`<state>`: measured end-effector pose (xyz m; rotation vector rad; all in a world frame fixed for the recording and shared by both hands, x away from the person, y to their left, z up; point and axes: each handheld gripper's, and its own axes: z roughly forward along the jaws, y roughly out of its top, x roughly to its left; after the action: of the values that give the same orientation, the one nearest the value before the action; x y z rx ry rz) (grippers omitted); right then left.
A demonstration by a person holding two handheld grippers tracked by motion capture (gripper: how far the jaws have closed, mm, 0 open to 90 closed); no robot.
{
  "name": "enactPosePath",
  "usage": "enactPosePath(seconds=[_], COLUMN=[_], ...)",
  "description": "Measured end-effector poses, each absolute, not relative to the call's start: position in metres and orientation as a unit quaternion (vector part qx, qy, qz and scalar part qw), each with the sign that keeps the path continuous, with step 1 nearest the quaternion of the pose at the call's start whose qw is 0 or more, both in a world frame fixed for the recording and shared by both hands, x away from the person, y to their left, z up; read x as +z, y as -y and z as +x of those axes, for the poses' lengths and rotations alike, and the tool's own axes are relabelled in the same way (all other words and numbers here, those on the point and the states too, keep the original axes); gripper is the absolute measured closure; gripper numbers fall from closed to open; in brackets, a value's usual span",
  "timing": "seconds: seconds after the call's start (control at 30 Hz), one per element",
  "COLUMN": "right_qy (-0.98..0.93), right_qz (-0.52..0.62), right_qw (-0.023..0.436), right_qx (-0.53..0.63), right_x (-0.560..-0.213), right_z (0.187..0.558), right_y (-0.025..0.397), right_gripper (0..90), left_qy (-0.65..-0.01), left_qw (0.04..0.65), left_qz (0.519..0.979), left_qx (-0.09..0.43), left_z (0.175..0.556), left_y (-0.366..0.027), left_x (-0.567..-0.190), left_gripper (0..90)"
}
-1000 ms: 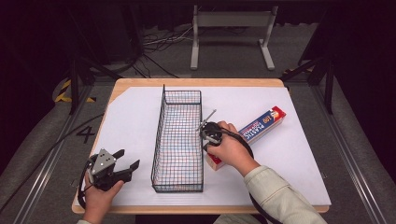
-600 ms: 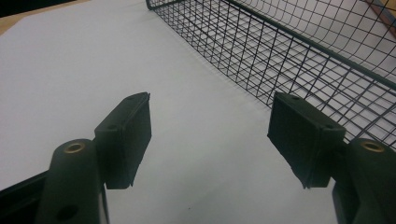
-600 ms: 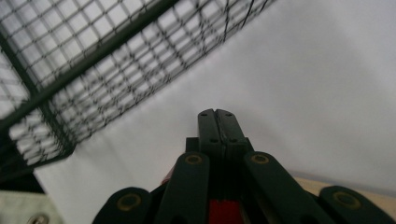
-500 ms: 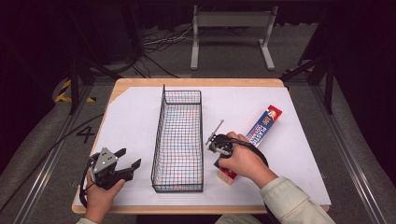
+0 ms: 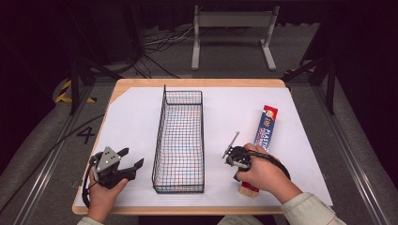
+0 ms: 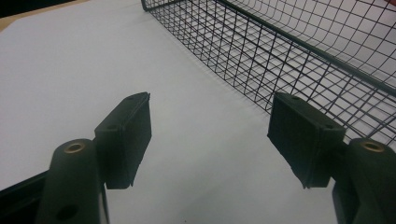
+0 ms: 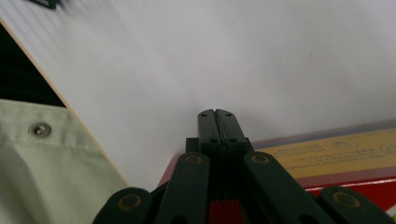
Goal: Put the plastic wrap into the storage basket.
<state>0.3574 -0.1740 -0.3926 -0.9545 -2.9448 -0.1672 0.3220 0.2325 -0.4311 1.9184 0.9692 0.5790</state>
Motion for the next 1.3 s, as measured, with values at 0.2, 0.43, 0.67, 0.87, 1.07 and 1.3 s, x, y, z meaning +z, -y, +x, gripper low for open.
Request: enactPosePath(seconds=[0.2, 0.43, 0.67, 0.87, 1.07, 1.3], right_qy=[0.943, 0.933, 0.924, 0.922, 0.907, 0.886], right_qz=[-0.329, -0.358, -0.381, -0.386, -0.401, -0.406], right_qw=[0.023, 0.024, 0.019, 0.002, -0.009, -0.051], right_qx=[-0.042, -0.033, -0.028, -0.039, -0.128, -0.219], right_x=[-0.392, -0.390, -0.390, -0.389, -0.379, -0.365], right_z=[0.352, 0.343, 0.338, 0.335, 0.335, 0.333], right_y=[0.196, 0.223, 0.244, 0.246, 0.248, 0.254], right_gripper=[90.0, 90.0, 90.0, 89.9, 78.3, 69.5], left_qy=[-0.390, -0.391, -0.388, -0.390, -0.393, -0.399], left_qw=[0.442, 0.441, 0.442, 0.445, 0.447, 0.447], left_qz=[0.774, 0.774, 0.775, 0.773, 0.770, 0.765], left_qx=[0.233, 0.230, 0.232, 0.229, 0.231, 0.235], left_z=[0.322, 0.323, 0.326, 0.329, 0.331, 0.331], left_y=[-0.232, -0.231, -0.229, -0.228, -0.227, -0.229], left_x=[-0.431, -0.431, -0.431, -0.431, -0.430, -0.430], left_gripper=[30.3, 30.3, 30.4, 30.4, 30.2, 30.0])
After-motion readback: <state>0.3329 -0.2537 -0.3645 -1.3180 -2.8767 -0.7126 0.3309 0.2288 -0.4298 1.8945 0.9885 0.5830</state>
